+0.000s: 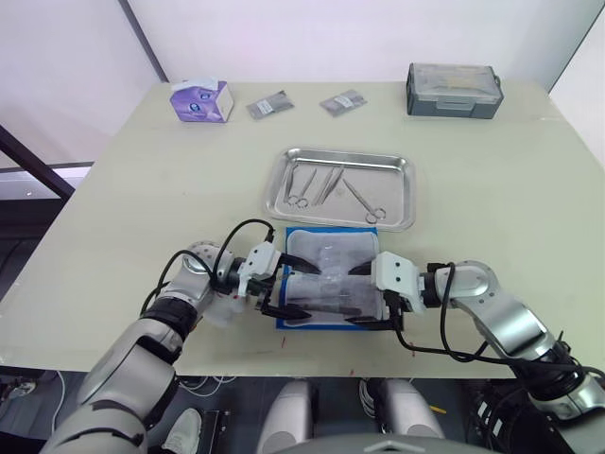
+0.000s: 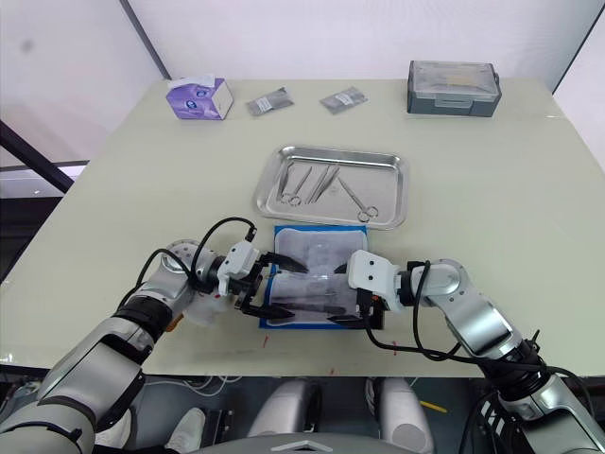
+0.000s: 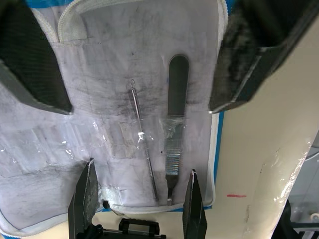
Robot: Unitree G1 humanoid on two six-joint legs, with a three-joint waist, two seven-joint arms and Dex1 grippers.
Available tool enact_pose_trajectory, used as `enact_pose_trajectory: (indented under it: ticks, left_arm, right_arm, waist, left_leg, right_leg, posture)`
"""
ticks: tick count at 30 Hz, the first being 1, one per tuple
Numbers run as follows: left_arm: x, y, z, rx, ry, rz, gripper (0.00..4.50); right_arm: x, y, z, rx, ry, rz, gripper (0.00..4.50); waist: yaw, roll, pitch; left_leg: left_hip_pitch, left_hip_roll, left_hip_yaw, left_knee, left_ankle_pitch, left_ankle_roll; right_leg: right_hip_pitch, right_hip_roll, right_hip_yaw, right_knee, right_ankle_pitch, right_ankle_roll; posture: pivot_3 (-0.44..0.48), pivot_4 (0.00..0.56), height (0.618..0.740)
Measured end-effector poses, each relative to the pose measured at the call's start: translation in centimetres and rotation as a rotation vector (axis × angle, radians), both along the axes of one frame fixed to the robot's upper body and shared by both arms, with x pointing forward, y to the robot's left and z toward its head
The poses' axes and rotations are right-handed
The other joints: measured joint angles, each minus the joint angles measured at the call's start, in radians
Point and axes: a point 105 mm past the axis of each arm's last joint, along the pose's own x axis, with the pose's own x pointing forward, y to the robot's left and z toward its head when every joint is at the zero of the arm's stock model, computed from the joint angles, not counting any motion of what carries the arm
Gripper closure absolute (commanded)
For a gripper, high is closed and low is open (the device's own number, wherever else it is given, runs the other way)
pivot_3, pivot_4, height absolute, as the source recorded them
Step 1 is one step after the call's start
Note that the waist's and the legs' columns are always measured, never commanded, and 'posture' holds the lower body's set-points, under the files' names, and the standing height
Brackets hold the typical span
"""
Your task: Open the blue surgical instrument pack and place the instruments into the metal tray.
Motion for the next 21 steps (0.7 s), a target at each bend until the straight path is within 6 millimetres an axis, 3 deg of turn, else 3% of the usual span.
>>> enact_pose_trajectory:
  ticks: [8,11,12,13,14,16,21]
  left_arm:
    - [0.0,0.0,0.0,0.000,0.000,0.000,0.00]
    - [0.0,0.0,0.0,0.000,0.000,0.000,0.00]
    - [0.0,0.0,0.0,0.000,0.000,0.000,0.00]
    - [0.0,0.0,0.0,0.000,0.000,0.000,0.00]
    - [0.0,0.0,0.0,0.000,0.000,0.000,0.00]
    - [0.0,0.0,0.0,0.000,0.000,0.000,0.00]
    - [0.0,0.0,0.0,0.000,0.000,0.000,0.00]
  right_arm:
    - [0.7,0.4,0.0,0.022,-0.005,-0.030,0.09]
    - [0.8,0.3,0.0,0.025,-0.008,-0.035,0.81]
    - [0.9,0.3,-0.1,0.025,-0.005,-0.036,1.35]
    - [0.9,0.3,-0.1,0.025,-0.004,-0.037,1.57]
    - [0.9,0.3,-0.2,0.024,-0.003,-0.039,2.19]
    - [1.0,0.2,-0.2,0.024,-0.003,-0.039,2.78]
    - [1.0,0.1,-0.3,0.016,-0.006,-0.037,2.78]
  waist:
    - [0.000,0.000,0.000]
    - [0.000,0.000,0.000]
    - [0.000,0.000,0.000]
    - [0.000,0.000,0.000]
    - [0.000,0.000,0.000]
    - [0.000,0.000,0.000]
    - [0.000,0.000,0.000]
  left_leg:
    - [0.000,0.000,0.000,0.000,0.000,0.000]
    - [0.000,0.000,0.000,0.000,0.000,0.000]
    - [0.000,0.000,0.000,0.000,0.000,0.000]
    - [0.000,0.000,0.000,0.000,0.000,0.000]
    - [0.000,0.000,0.000,0.000,0.000,0.000]
    - [0.000,0.000,0.000,0.000,0.000,0.000]
    - [0.000,0.000,0.000,0.000,0.000,0.000]
  right_leg:
    - [0.000,0.000,0.000,0.000,0.000,0.000]
    - [0.000,0.000,0.000,0.000,0.000,0.000]
    - [0.000,0.000,0.000,0.000,0.000,0.000]
    - [0.000,0.000,0.000,0.000,0.000,0.000]
    - [0.000,0.000,0.000,0.000,0.000,0.000]
    - [0.000,0.000,0.000,0.000,0.000,0.000]
    - [0.000,0.000,0.000,0.000,0.000,0.000]
  posture:
    - [0.000,0.150,0.738]
    - [0.000,0.150,0.738]
    - [0.000,0.150,0.738]
    - [0.000,0.150,0.738]
    - [0.000,0.150,0.738]
    - [0.000,0.150,0.738]
    - [0.000,0.150,0.738]
